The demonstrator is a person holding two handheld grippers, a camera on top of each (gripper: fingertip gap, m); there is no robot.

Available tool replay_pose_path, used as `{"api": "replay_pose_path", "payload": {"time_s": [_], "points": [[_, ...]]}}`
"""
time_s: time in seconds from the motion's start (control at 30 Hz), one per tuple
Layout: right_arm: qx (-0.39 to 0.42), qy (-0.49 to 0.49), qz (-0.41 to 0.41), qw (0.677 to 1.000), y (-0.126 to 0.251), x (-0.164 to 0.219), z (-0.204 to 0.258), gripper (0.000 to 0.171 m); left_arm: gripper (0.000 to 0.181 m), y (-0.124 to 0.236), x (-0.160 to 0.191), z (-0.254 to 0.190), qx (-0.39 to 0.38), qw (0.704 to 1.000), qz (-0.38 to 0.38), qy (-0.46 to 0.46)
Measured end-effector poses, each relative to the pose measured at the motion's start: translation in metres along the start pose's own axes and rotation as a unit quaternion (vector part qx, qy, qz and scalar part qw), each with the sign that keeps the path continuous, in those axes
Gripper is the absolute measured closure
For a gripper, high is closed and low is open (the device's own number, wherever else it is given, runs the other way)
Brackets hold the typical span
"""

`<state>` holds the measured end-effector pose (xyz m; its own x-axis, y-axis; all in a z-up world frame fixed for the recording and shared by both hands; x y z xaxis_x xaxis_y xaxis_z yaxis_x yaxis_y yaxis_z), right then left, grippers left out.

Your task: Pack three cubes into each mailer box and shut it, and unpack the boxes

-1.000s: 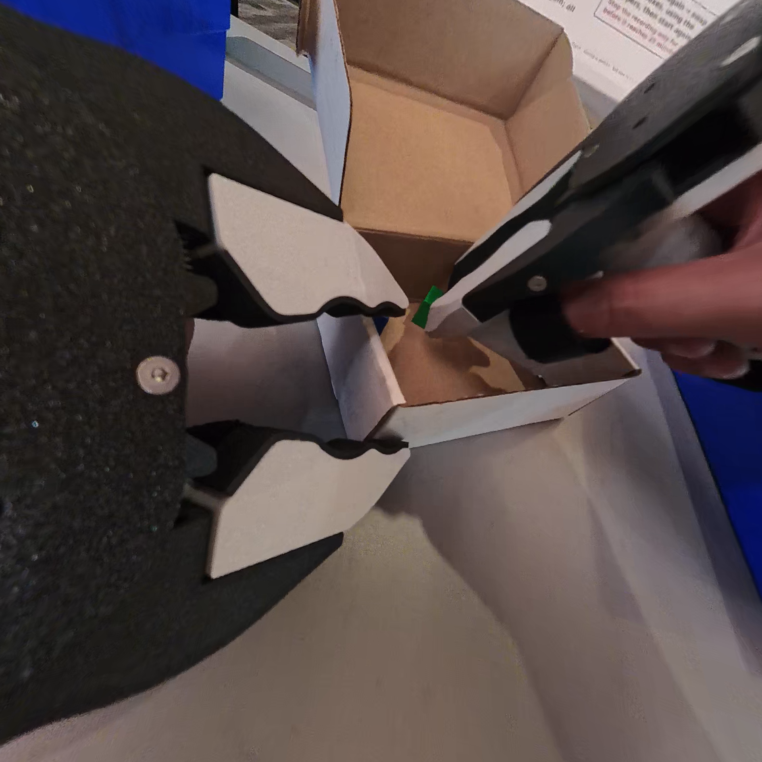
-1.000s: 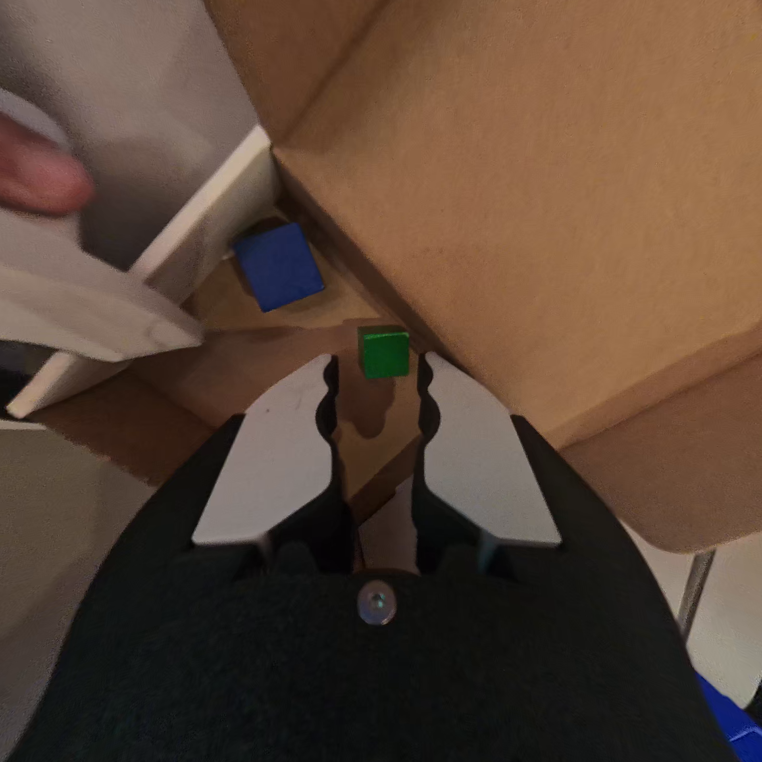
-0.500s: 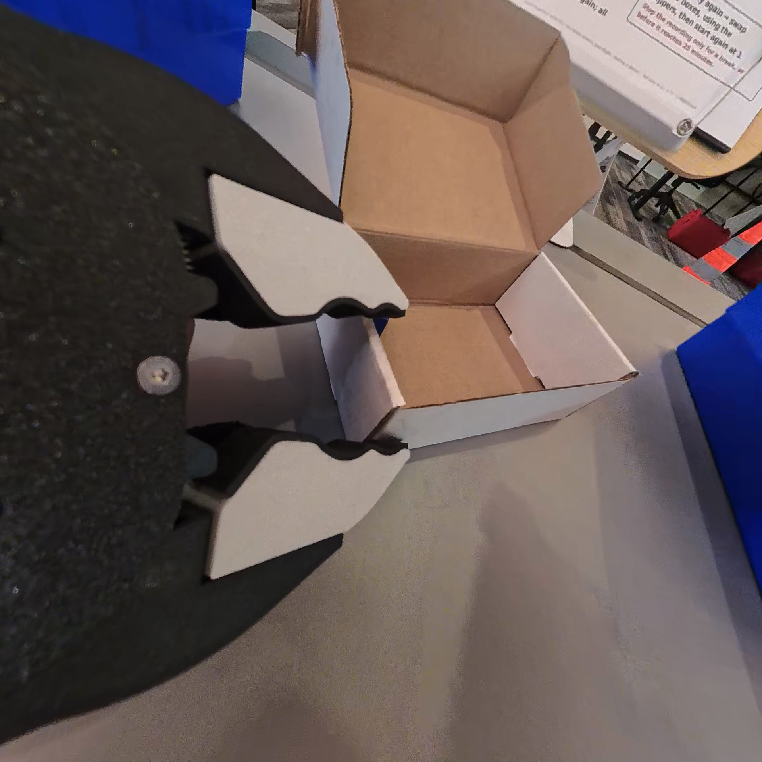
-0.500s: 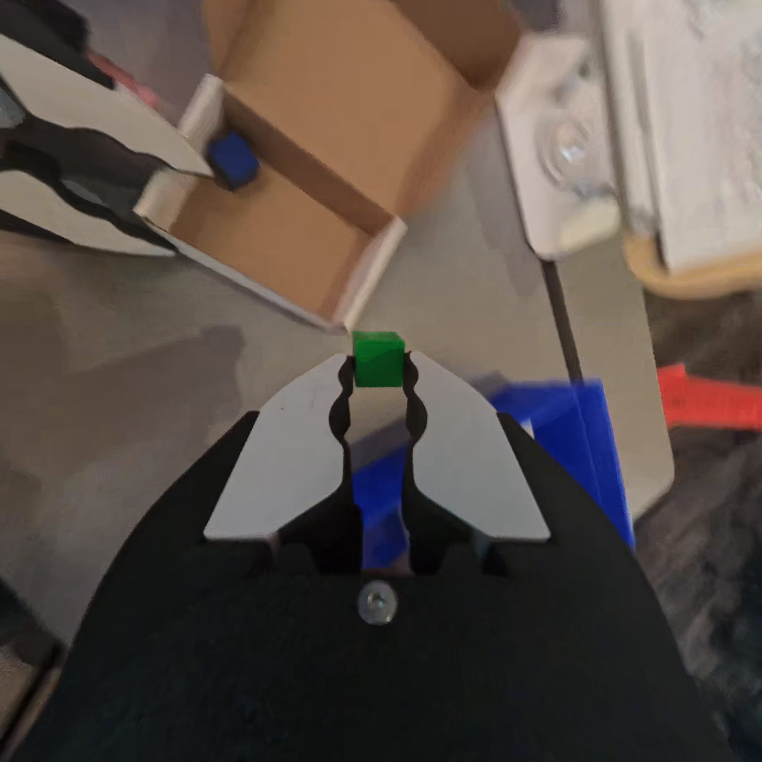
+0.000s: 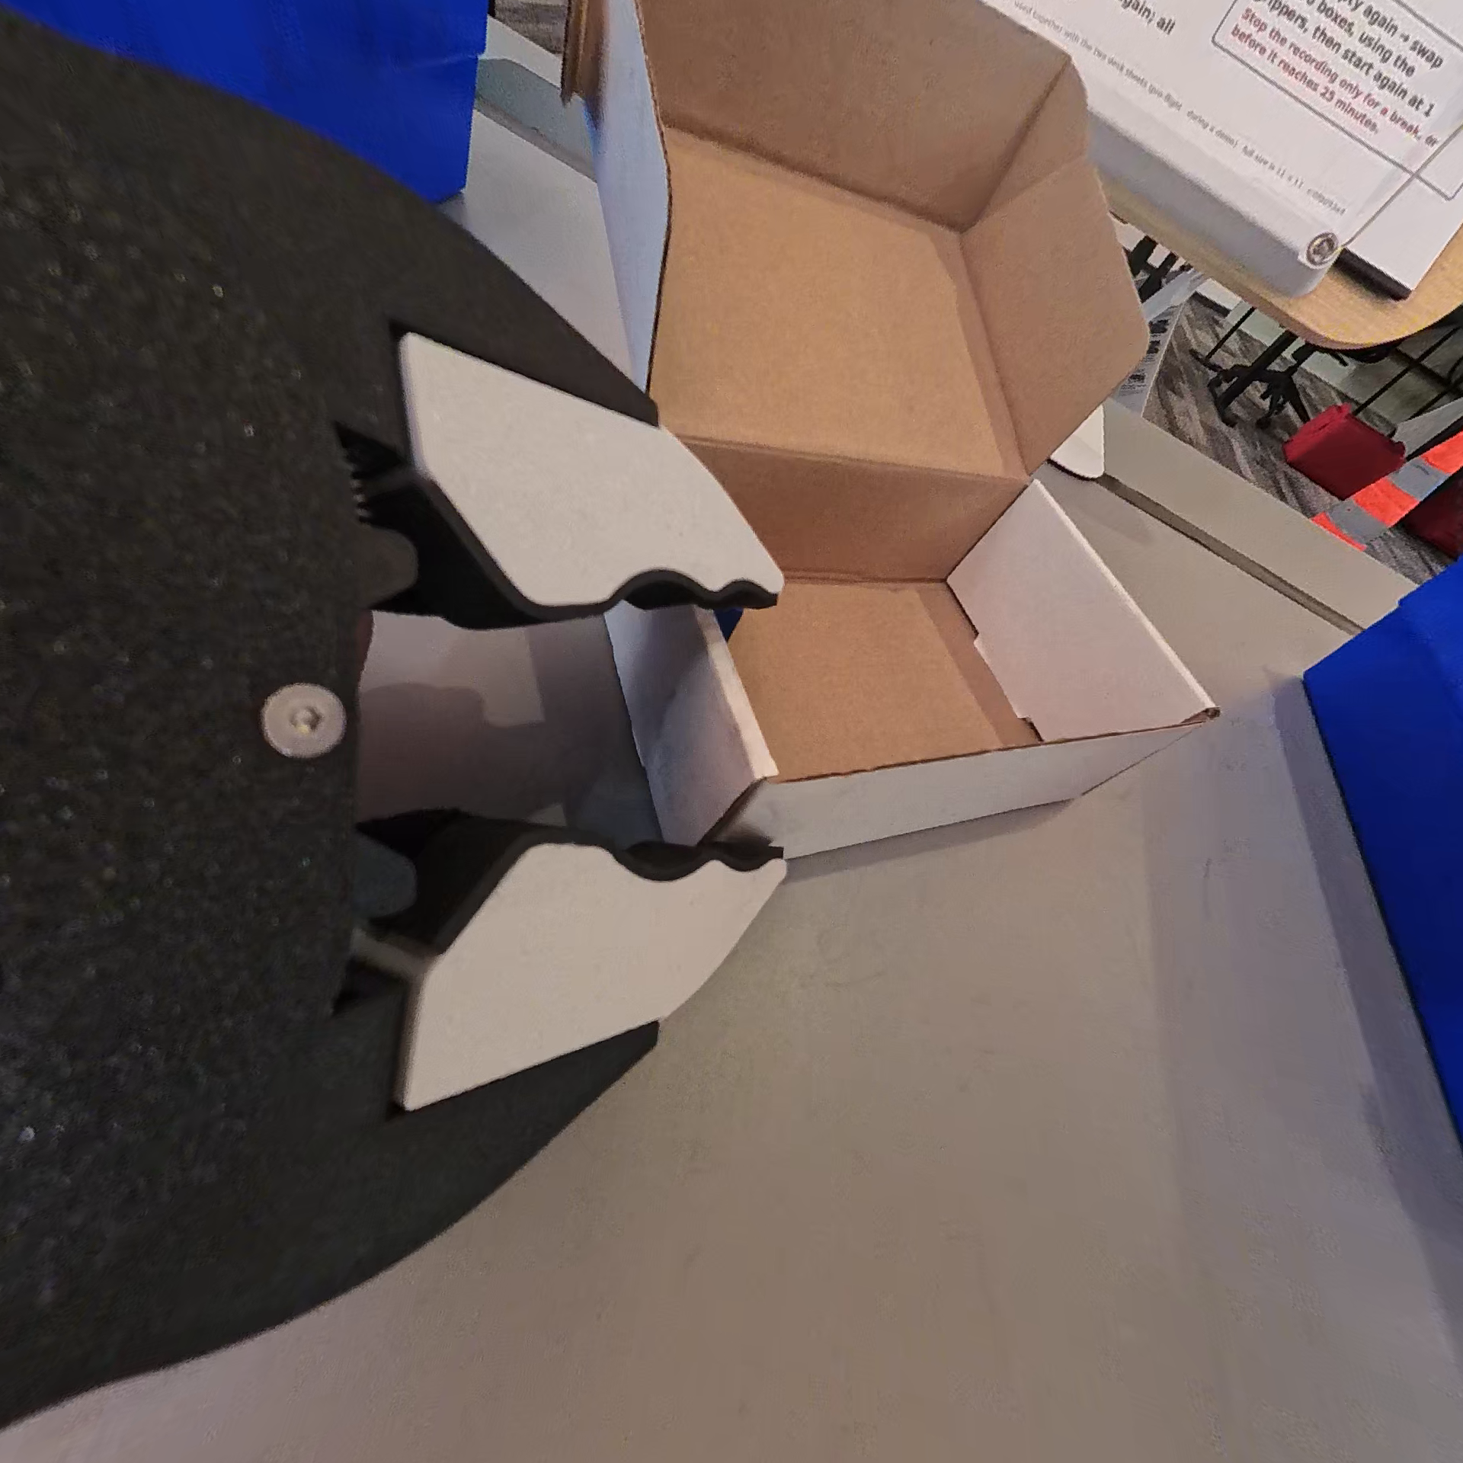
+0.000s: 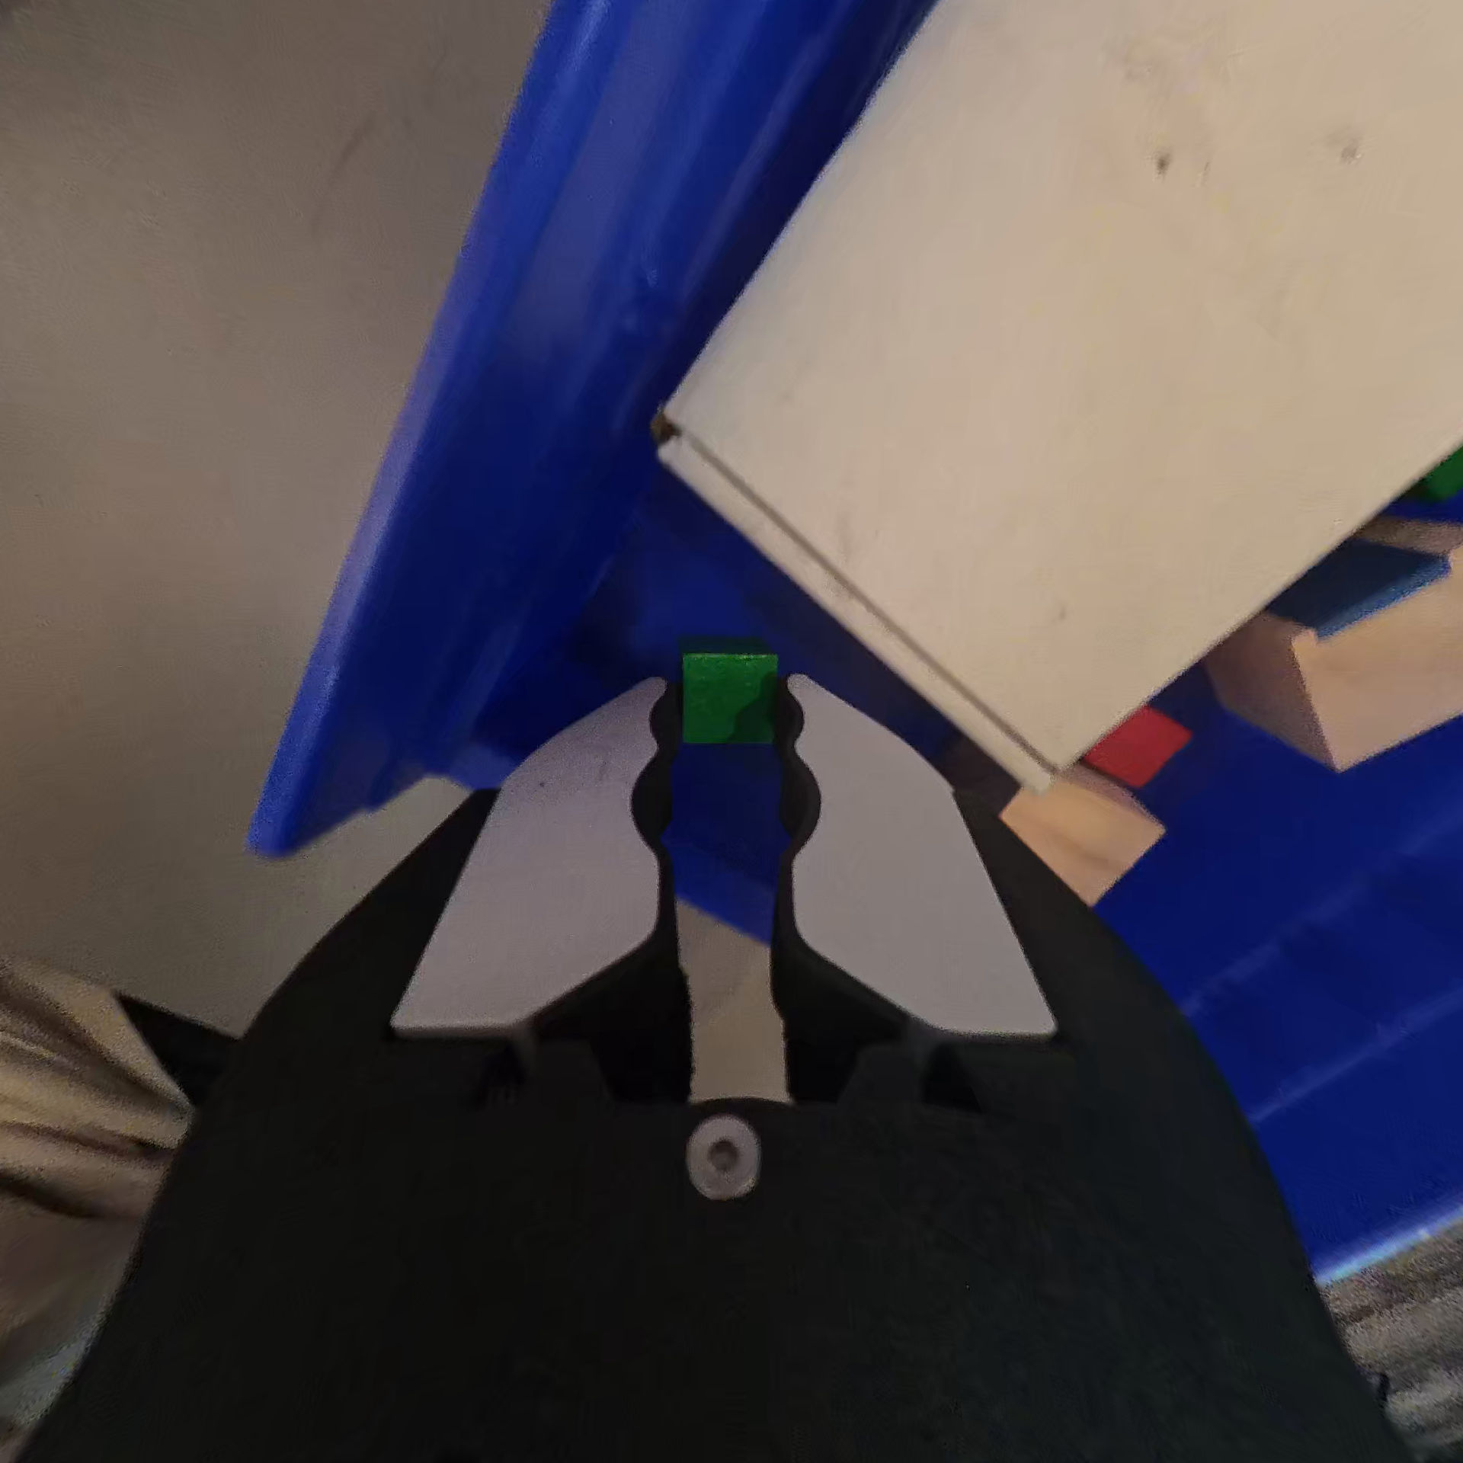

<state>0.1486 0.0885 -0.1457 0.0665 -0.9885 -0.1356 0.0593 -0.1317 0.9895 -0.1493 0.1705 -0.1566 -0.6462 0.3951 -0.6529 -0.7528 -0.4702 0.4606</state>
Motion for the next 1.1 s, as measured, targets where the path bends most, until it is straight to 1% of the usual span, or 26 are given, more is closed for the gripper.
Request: {"api": "replay_pose_path", "payload": {"time_s": [0.03, 0.17, 0.33, 0.37, 0.4, 0.47, 0.53, 0.6, 0.67, 0.73, 0.8, 0.87, 0.93, 1.03, 1.1], "points": [[0.005, -0.001, 0.006, 1.0, -0.006, -0.003, -0.002, 0.149, 0.125, 0.0, 0.0, 0.0, 0.0, 1.0, 0.0, 0.0], [0.018, -0.013, 0.056, 0.998, -0.022, -0.004, -0.005, 0.149, 0.125, 0.0, 0.0, 0.0, 0.0, 1.0, 0.0, -0.001], [0.011, -0.027, 0.052, 0.998, -0.023, -0.006, -0.005, 0.148, 0.125, 0.0, 0.0, 0.0, 0.002, 1.0, -0.001, 0.0], [0.009, -0.019, 0.055, 0.998, -0.021, -0.004, -0.004, 0.143, 0.125, 0.0, 0.0, 0.0, 0.003, 1.0, -0.001, 0.0], [0.011, -0.01, 0.06, 0.998, -0.017, 0.001, -0.002, 0.135, 0.125, 0.0, 0.0, 0.0, 0.003, 1.0, -0.001, 0.0], [0.032, 0.006, 0.048, 0.998, 0.005, 0.006, 0.0, 0.131, 0.125, 0.0, 0.0, 0.0, 0.003, 1.0, -0.001, 0.0], [0.05, 0.018, -0.004, 0.999, 0.04, 0.0, 0.013, 0.132, 0.125, 0.0, 0.0, -0.001, 0.003, 1.0, -0.002, -0.001], [0.04, 0.08, -0.107, 0.99, 0.078, -0.023, 0.049, 0.135, 0.125, 0.0, 0.0, -0.001, 0.003, 1.0, -0.001, -0.002], [0.006, 0.158, -0.212, 0.964, 0.104, -0.05, 0.101, 0.135, 0.125, 0.001, 0.0, -0.001, 0.002, 1.0, -0.002, -0.004], [-0.053, 0.26, -0.274, 0.924, 0.11, -0.073, 0.163, 0.133, 0.125, 0.002, 0.001, -0.002, 0.003, 1.0, -0.005, -0.011], [-0.102, 0.376, -0.271, 0.88, 0.095, -0.084, 0.216, 0.129, 0.126, 0.004, 0.001, -0.002, 0.007, 1.0, -0.012, -0.016], [-0.111, 0.457, -0.267, 0.841, 0.073, -0.105, 0.244, 0.132, 0.129, 0.006, 0.001, -0.004, 0.014, 0.999, -0.025, -0.026], [-0.12, 0.503, -0.218, 0.828, 0.045, -0.123, 0.256, 0.132, 0.13, 0.008, 0.001, -0.004, 0.02, 0.999, -0.031, -0.031], [-0.115, 0.556, -0.138, 0.812, 0.007, -0.141, 0.259, 0.128, 0.13, 0.009, 0.002, -0.005, 0.028, 0.998, -0.035, -0.035], [-0.105, 0.589, -0.116, 0.793, -0.012, -0.149, 0.26, 0.13, 0.13, 0.009, 0.002, -0.005, 0.028, 0.998, -0.035, -0.037]]}}
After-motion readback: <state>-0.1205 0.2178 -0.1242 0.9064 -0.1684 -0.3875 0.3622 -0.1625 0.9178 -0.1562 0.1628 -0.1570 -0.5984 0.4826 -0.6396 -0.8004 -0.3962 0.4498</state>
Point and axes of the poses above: each gripper's, where its closed fingertips meet, y back along the fingers, x out of its underside, z = x × y across the jaws, the point moved 2 cm from there along y, back along the fingers, and after that the axes turned 6 degrees about -y, right-handed, at the moved point
